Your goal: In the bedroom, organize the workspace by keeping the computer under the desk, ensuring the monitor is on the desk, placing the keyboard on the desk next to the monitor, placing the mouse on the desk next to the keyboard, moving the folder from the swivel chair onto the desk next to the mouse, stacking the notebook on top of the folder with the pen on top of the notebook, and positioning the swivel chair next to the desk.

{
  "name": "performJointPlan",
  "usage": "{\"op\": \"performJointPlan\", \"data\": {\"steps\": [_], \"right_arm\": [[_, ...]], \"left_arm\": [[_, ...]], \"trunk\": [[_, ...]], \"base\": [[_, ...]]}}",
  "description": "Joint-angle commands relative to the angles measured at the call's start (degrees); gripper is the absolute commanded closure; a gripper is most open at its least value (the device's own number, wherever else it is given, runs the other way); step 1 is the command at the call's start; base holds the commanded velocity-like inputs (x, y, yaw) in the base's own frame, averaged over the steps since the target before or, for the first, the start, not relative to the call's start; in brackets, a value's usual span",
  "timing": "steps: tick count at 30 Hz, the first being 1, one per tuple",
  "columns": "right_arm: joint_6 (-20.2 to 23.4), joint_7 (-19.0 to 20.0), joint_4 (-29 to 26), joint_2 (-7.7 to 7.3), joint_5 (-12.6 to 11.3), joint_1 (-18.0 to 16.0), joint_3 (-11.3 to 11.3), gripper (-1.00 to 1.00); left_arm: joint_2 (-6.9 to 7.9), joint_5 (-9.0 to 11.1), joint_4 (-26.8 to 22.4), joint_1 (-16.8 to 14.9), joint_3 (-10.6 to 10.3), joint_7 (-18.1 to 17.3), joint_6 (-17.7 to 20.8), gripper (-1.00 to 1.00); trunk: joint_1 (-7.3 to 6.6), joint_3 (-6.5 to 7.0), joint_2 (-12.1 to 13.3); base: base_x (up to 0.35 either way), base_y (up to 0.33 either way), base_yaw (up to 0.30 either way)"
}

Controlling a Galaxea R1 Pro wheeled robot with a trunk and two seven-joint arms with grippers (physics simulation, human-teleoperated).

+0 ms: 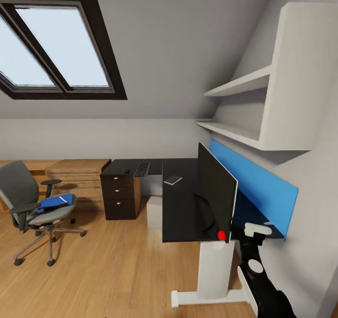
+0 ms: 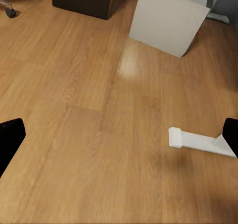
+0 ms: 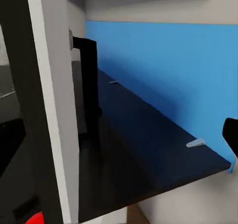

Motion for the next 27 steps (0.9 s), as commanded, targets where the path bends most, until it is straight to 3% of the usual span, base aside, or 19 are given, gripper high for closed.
{"op": "performJointPlan", "data": {"steps": [1, 8, 27], "right_arm": [[-0.1, 1.0, 0.0, 0.05, 0.4, 0.0, -0.1, -1.00], [-0.1, 5.5, 0.6, 0.05, 0.4, 0.0, -0.2, -1.00], [-0.5, 10.4, 1.1, -1.56, -0.1, 0.0, -0.5, -1.00]], "left_arm": [[-0.01, 0.6, 0.1, -0.1, 0.2, -0.6, 0.0, -1.00], [-0.01, 0.6, 0.1, -0.1, 0.2, -0.6, 0.0, -1.00], [-0.01, 0.6, 0.1, -0.1, 0.2, -0.5, 0.0, -1.00]], "trunk": [[0.02, -0.08, -0.1], [0.02, -0.08, -0.1], [0.02, -0.08, -0.1]], "base": [[0.050, -0.001, 0.000], [0.015, 0.000, 0.000], [0.000, 0.000, 0.000]]}}
